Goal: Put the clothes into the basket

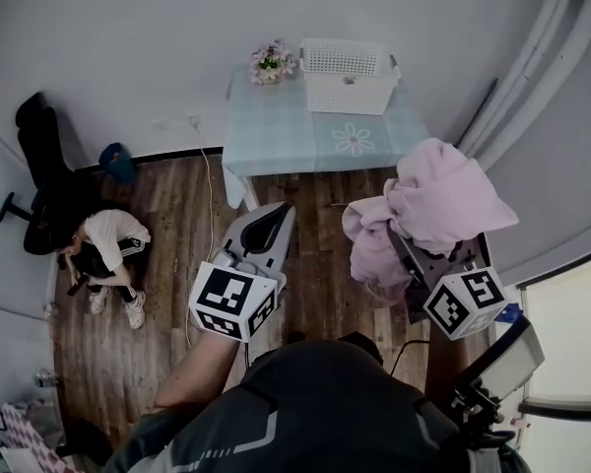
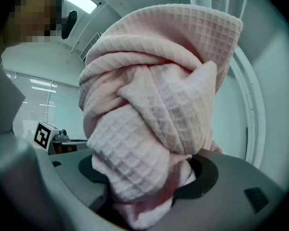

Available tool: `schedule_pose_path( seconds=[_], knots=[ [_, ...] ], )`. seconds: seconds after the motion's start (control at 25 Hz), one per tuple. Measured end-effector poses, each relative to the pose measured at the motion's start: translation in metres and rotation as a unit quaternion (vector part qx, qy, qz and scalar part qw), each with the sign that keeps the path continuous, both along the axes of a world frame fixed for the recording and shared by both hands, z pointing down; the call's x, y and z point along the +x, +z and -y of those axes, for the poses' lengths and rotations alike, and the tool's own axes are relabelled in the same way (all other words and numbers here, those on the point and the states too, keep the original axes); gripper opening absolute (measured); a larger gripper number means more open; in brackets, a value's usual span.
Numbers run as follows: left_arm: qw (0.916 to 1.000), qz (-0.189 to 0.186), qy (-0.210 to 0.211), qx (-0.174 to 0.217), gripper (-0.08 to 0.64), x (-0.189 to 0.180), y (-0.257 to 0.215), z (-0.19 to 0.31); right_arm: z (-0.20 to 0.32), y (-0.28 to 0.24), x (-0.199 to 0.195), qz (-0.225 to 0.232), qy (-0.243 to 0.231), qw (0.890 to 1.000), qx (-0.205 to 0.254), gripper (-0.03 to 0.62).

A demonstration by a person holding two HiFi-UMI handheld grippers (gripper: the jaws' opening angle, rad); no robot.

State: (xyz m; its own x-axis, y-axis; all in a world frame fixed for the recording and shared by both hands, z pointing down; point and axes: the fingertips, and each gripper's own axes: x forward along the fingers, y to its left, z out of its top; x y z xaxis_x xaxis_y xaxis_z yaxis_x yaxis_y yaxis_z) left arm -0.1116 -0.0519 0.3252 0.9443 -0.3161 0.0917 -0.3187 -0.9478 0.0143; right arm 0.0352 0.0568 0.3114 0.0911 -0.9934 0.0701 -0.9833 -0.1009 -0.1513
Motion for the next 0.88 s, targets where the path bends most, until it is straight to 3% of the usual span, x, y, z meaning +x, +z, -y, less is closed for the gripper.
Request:
schedule_pose_path(
  seconds=[0.32, 0.88],
  knots=[
    [0.9998, -0.006, -0.011, -0.019, 0.003, 0.038, 0.007, 0.048, 0.047, 0.003, 0.037, -0.006, -0.015, 1.000, -0.009, 0.357],
    [0.9986, -0.006, -0.044, -0.027, 0.003, 0.168, -0.008, 0.112, 0.109, -0.012, 0.164, -0.006, -0.052, 0.999, 0.015, 0.357]
  ],
)
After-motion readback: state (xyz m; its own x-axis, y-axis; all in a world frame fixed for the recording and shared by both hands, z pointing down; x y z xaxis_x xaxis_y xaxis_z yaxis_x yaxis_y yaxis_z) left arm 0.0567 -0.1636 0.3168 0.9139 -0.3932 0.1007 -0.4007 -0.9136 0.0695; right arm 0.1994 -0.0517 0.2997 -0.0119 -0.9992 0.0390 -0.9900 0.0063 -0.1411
